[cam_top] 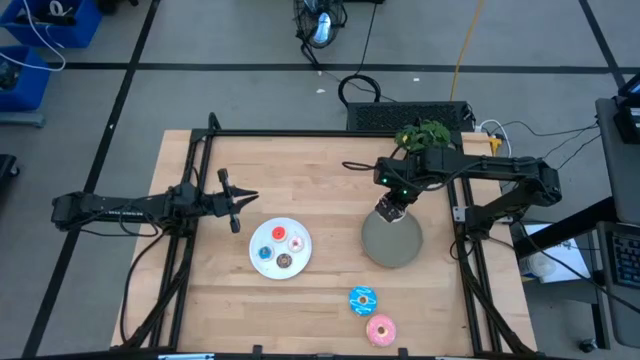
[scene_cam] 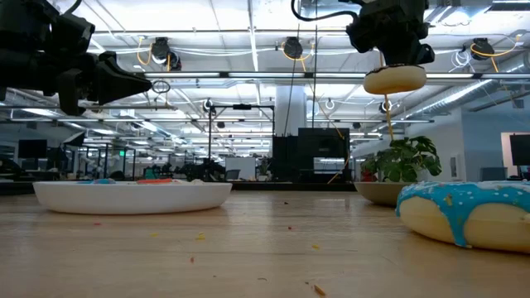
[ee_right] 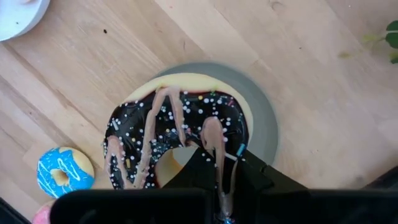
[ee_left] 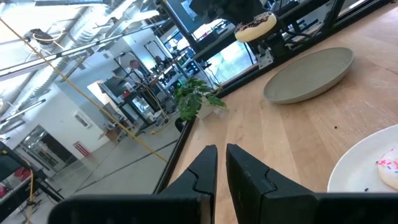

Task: Pick & Place donuts
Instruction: Put the large black donut on the gray plate

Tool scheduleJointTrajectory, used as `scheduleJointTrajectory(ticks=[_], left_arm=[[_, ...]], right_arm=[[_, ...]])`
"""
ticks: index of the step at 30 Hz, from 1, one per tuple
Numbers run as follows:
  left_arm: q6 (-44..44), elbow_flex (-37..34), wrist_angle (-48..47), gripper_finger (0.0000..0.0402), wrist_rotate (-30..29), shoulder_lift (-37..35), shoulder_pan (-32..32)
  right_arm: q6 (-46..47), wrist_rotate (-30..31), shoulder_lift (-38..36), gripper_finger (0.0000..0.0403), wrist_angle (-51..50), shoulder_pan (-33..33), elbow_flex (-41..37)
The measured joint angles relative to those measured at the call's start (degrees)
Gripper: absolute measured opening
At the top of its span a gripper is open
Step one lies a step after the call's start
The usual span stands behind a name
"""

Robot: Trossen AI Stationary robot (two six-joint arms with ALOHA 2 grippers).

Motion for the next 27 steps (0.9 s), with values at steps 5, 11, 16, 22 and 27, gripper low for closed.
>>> scheduleJointTrajectory(ticks=[5,11,16,22,27], left_arm=[[0.0,0.0,0.0,0.0042,0.0,0.0,0.0],[0.0,0.0,0.0,0.0042,0.0,0.0,0.0],[0.0,0.0,0.1,0.0042,0.0,0.0,0.0],[0.1,0.0,0.4,0.0042,0.1,0.0,0.0],[0.1,0.0,0.4,0.0042,0.1,0.0,0.0]], right_arm=[[0.0,0.0,0.0,0.0013,0.0,0.0,0.0],[-2.3,1.8,-0.1,0.0013,1.3,0.0,-1.4],[-4.7,1.3,0.0,0.0013,3.5,0.0,-7.0],[-9.1,-1.4,0.0,0.0013,9.4,0.0,-12.8],[-12.4,-3.1,0.0,0.0013,15.2,0.3,-18.8]])
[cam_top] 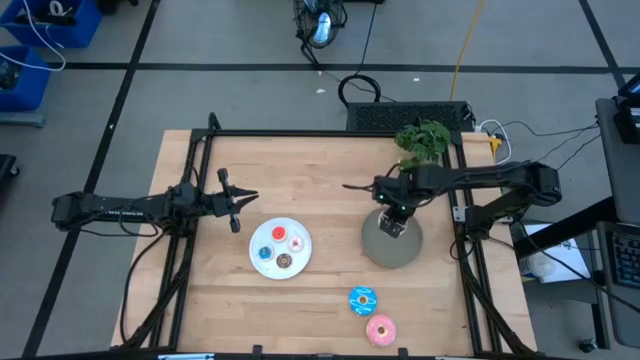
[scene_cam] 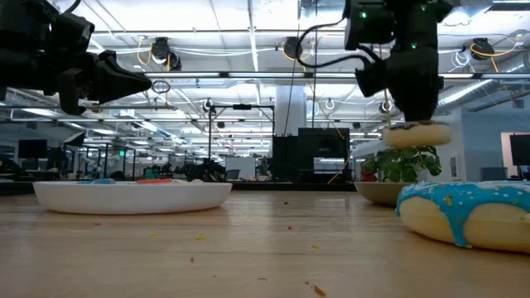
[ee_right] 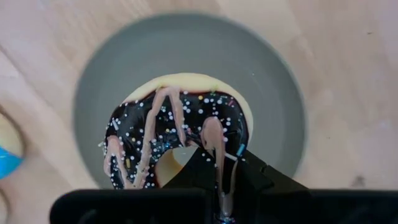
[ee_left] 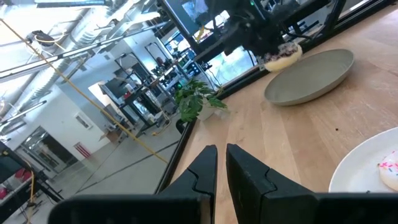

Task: Pick & Place donuts
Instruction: Put the large black donut on the gray plate

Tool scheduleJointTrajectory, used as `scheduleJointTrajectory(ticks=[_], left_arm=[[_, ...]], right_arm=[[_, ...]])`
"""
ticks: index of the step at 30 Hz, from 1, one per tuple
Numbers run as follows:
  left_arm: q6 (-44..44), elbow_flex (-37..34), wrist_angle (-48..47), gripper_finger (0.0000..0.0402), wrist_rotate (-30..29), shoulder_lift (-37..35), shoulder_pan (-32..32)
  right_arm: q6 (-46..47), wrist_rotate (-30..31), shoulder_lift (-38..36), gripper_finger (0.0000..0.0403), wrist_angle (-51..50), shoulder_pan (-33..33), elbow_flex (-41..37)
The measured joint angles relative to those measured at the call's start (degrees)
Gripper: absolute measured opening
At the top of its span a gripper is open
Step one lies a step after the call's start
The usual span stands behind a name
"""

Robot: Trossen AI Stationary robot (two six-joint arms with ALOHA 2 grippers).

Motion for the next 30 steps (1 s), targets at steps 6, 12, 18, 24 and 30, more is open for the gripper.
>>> scheduleJointTrajectory(ticks=[6,12,18,24,30], left_arm=[[0.0,0.0,0.0,0.0042,0.0,0.0,0.0],[0.2,0.0,0.0,0.0042,0.5,0.0,0.0],[0.4,0.0,0.0,0.0042,1.6,0.0,0.0],[0.4,0.0,0.0,0.0042,1.6,0.0,0.0],[0.3,0.0,0.0,0.0042,1.6,0.0,0.0]], right_arm=[[0.7,-1.6,0.0,0.0013,5.4,-0.5,-5.8],[1.8,-1.2,0.0,0.0013,10.5,-0.8,-8.7],[2.1,-0.8,0.0,0.0013,14.3,-0.8,-11.7],[5.6,3.1,0.0,0.0013,15.0,-0.8,-13.6],[5.9,3.0,0.8,0.0013,16.8,-0.8,-14.9]])
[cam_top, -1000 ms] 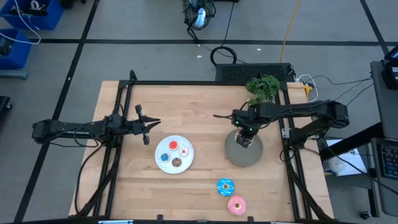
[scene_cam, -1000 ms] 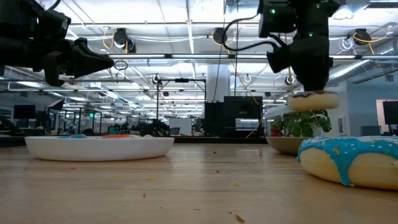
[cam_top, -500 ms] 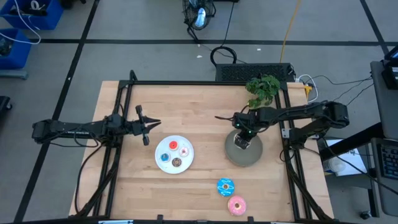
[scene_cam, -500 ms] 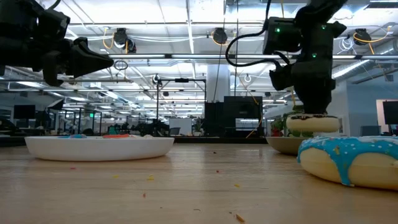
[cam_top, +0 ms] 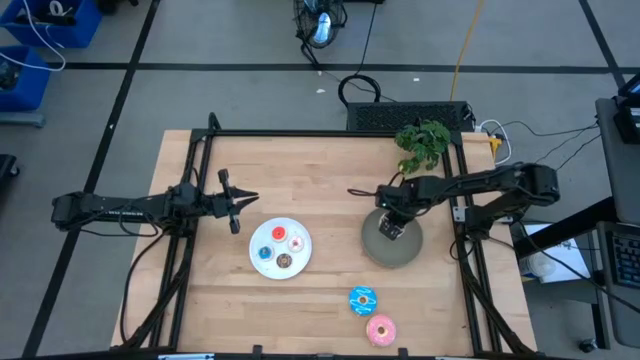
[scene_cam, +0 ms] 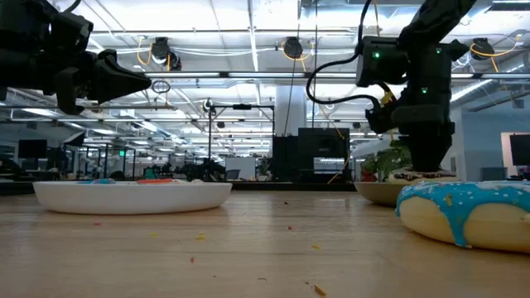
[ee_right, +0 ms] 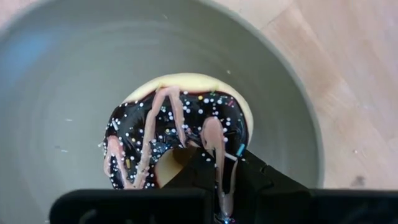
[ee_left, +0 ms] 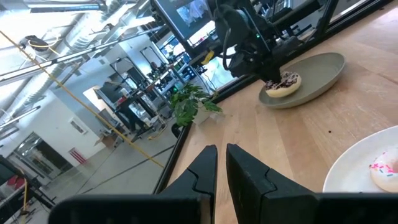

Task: Pick & Place donuts
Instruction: Put the large black donut on the gray plate

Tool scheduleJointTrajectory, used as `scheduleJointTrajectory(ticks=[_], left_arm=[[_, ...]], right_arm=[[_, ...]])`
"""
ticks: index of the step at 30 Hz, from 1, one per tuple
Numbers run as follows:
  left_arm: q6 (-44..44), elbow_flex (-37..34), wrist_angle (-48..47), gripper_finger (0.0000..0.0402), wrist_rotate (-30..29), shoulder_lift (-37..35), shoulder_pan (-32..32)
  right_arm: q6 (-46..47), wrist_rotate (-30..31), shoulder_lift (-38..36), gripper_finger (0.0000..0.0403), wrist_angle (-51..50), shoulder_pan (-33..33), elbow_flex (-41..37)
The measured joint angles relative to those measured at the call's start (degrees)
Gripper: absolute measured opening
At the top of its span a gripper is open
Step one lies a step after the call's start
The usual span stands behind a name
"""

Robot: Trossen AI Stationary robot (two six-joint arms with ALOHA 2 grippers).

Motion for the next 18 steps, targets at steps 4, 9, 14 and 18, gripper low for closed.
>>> scheduleJointTrajectory(ticks=[4,9,14,18], left_arm=[[0.0,0.0,0.0,0.0042,0.0,0.0,0.0],[0.0,0.0,0.0,0.0042,0.0,0.0,0.0],[-0.1,0.0,0.0,0.0042,0.0,0.0,0.0],[-0.1,0.0,0.0,0.0042,0.0,0.0,0.0]], right_arm=[[-0.2,0.0,2.3,0.0013,-0.1,0.0,0.0],[-0.9,0.1,4.8,0.0013,0.3,0.0,0.2],[-2.0,0.1,4.8,0.0030,0.9,0.0,0.1],[-2.2,0.2,4.7,0.0049,1.3,0.0,0.1]])
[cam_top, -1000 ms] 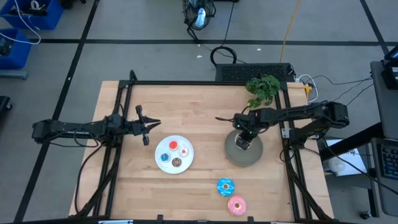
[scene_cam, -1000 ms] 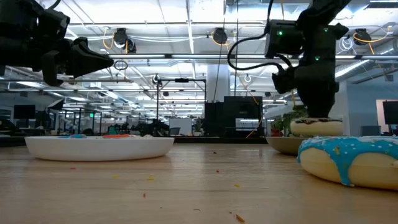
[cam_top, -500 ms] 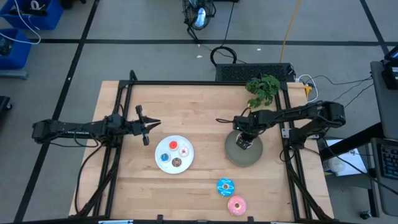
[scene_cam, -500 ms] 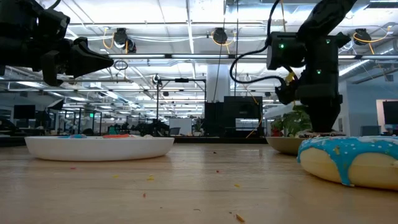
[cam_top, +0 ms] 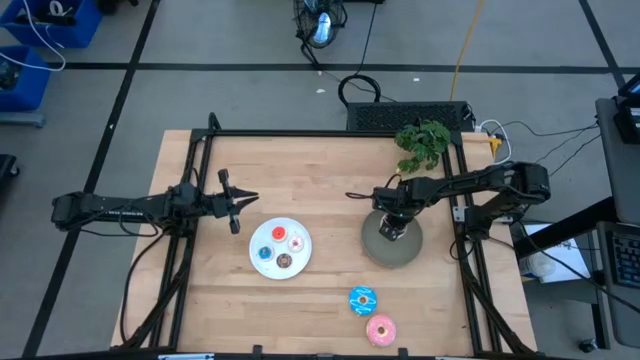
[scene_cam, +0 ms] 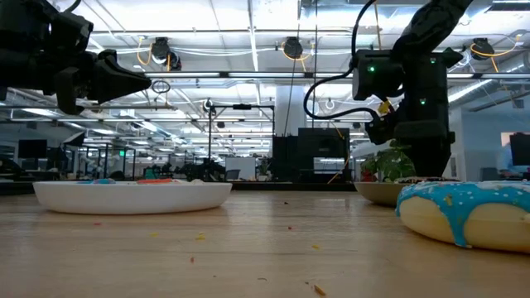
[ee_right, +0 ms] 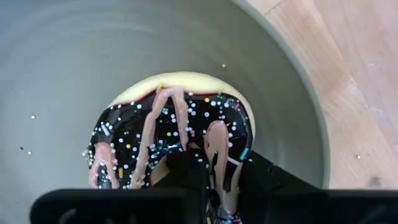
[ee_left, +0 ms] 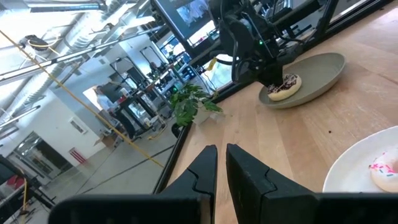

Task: Pick & Place donuts
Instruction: Put the large black donut on the gray plate

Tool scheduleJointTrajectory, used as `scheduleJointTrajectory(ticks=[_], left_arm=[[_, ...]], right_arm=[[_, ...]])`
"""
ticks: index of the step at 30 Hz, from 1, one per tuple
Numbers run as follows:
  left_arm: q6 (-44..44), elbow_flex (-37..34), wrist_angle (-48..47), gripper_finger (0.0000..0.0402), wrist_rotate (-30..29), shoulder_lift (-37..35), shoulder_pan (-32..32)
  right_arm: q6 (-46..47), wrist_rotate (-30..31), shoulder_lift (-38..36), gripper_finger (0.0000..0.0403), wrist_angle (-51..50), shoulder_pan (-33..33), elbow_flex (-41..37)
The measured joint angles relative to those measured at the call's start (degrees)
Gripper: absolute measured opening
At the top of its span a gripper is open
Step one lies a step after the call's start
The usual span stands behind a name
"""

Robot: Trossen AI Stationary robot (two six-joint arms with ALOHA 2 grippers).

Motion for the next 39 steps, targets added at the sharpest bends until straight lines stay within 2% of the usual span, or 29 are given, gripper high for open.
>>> scheduleJointTrajectory(ticks=[10,25,39], left_arm=[[0.0,0.0,0.0,0.0042,0.0,0.0,0.0],[0.0,0.0,0.0,0.0042,0.0,0.0,0.0],[0.0,0.0,0.0,0.0042,0.0,0.0,0.0]], right_arm=[[-0.4,0.2,0.0,0.0074,0.2,0.0,0.0],[-1.2,0.8,0.0,0.0084,0.3,0.0,0.0],[-1.8,1.6,-1.1,0.0212,0.5,0.0,0.0]])
